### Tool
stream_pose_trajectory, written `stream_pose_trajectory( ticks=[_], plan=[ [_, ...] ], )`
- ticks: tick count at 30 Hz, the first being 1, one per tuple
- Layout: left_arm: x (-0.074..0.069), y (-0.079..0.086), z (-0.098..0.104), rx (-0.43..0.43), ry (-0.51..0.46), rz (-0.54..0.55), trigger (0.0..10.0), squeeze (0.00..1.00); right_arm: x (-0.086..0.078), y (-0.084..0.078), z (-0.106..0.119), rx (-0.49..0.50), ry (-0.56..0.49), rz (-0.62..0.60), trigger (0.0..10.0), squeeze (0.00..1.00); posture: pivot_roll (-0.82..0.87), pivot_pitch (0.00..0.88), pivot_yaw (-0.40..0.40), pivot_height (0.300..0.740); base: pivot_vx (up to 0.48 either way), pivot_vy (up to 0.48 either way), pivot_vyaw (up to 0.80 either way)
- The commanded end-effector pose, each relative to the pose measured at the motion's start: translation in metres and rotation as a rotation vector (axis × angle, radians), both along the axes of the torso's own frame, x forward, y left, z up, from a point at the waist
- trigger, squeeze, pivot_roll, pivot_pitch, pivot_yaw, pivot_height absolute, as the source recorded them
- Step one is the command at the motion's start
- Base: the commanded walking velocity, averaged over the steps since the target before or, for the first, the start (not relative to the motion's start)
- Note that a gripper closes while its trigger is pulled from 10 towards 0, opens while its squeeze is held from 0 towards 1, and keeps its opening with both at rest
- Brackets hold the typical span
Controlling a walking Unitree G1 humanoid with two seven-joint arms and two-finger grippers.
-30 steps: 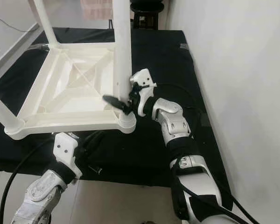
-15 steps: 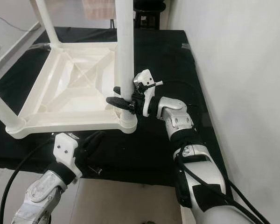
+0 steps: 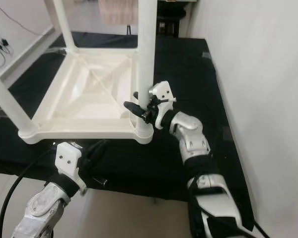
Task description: Building children table
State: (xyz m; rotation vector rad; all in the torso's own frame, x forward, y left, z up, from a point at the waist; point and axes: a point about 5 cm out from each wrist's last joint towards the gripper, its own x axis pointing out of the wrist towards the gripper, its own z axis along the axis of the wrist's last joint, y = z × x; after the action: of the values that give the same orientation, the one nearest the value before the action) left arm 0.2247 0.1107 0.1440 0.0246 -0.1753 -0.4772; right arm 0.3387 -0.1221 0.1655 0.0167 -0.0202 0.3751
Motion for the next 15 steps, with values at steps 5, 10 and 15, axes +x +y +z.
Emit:
stream_pose_trajectory(
  ticks=[5,10,15],
  plan=[
    [0.000,0.003,-0.002,0.009,0.018,-0.002,10.0,0.00,-0.008,0.006,-0.040,-0.077,0.205,-0.011,0.0,0.00,0.09,0.124,0.000,0.740,0.000,0.000,0.00],
    [0.001,0.002,-0.001,0.013,0.015,-0.003,10.0,0.00,0.006,0.015,-0.028,-0.049,0.197,-0.027,10.0,0.00,0.11,0.124,-0.011,0.740,0.000,0.000,0.00],
    [0.002,0.001,-0.001,0.012,0.014,-0.002,10.0,0.00,0.013,0.017,-0.002,-0.029,0.125,0.000,10.0,1.00,0.10,0.120,-0.010,0.740,0.000,0.000,0.00]
  ],
)
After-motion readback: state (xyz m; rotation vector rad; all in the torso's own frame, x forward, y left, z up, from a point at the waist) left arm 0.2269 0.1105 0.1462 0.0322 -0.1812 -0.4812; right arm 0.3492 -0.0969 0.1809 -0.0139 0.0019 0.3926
